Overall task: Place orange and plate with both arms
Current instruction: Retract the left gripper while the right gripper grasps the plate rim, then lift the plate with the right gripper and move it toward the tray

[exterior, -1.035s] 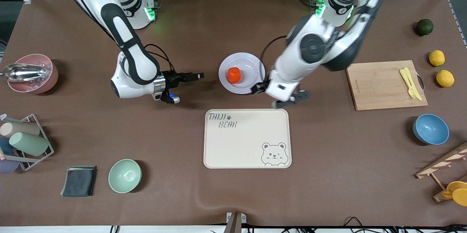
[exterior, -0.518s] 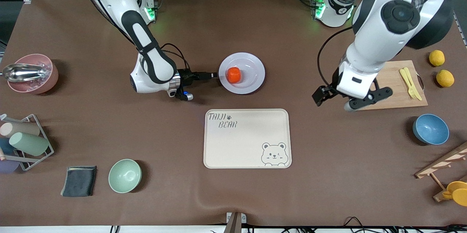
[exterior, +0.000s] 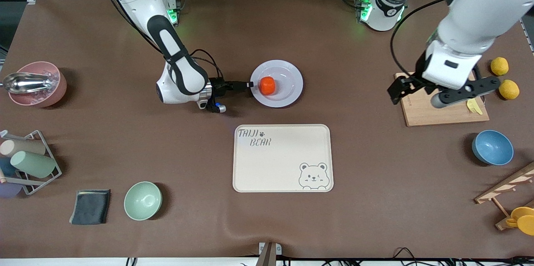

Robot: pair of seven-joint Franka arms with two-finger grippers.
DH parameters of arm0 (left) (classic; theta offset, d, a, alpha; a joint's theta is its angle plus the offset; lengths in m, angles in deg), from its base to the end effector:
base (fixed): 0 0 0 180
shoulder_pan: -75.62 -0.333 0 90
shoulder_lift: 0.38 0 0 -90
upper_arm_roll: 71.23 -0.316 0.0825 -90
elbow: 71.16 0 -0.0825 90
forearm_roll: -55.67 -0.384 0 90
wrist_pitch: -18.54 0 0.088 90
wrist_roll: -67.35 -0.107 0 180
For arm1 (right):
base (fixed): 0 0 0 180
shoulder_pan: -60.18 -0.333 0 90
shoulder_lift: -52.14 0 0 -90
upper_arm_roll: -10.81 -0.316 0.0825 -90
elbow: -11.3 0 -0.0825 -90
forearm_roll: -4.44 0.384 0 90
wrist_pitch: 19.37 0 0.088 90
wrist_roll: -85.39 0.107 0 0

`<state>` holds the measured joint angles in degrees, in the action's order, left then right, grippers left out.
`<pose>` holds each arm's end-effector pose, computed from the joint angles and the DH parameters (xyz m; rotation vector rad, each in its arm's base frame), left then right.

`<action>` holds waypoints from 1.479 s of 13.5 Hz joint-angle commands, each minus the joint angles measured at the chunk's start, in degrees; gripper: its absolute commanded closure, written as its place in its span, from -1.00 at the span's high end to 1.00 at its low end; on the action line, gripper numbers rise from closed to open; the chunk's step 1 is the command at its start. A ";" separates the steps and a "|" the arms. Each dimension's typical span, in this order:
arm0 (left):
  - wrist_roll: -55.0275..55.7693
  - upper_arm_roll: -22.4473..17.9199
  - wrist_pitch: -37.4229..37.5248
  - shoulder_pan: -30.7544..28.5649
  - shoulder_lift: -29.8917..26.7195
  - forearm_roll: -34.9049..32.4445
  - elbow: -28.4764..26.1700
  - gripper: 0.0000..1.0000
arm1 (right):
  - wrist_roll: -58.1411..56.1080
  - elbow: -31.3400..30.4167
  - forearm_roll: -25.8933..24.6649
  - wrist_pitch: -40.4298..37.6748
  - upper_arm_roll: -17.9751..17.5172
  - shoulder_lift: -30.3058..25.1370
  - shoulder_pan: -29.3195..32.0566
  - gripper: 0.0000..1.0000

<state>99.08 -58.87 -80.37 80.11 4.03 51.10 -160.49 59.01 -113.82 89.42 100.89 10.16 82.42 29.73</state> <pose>0.5700 -0.1600 0.6015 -3.0926 -0.3923 -0.1712 0.4167 0.3077 0.1299 -2.1192 0.2518 0.6000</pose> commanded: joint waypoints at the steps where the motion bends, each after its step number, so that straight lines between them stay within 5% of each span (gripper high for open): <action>1: -7.45 -2.33 2.66 -1.58 -1.94 1.22 1.17 1.00 | -2.36 0.22 4.22 0.33 0.39 0.92 -1.89 1.00; 6: -16.96 -7.87 10.21 -1.67 -6.25 5.09 1.17 1.00 | -3.24 1.10 12.65 2.77 0.48 2.06 -6.44 1.00; 14: -21.09 -9.46 12.60 -1.67 -10.04 4.84 -1.64 1.00 | -3.24 3.91 21.18 7.53 0.48 3.47 -11.81 1.00; 20: -21.09 -9.55 13.13 -1.41 -11.09 4.40 -3.05 1.00 | -2.89 4.00 21.89 8.59 0.48 2.42 -11.65 1.00</action>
<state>79.33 -68.18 -67.71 78.55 -4.76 55.02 -161.33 56.55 -110.46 109.95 109.08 10.30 85.00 18.22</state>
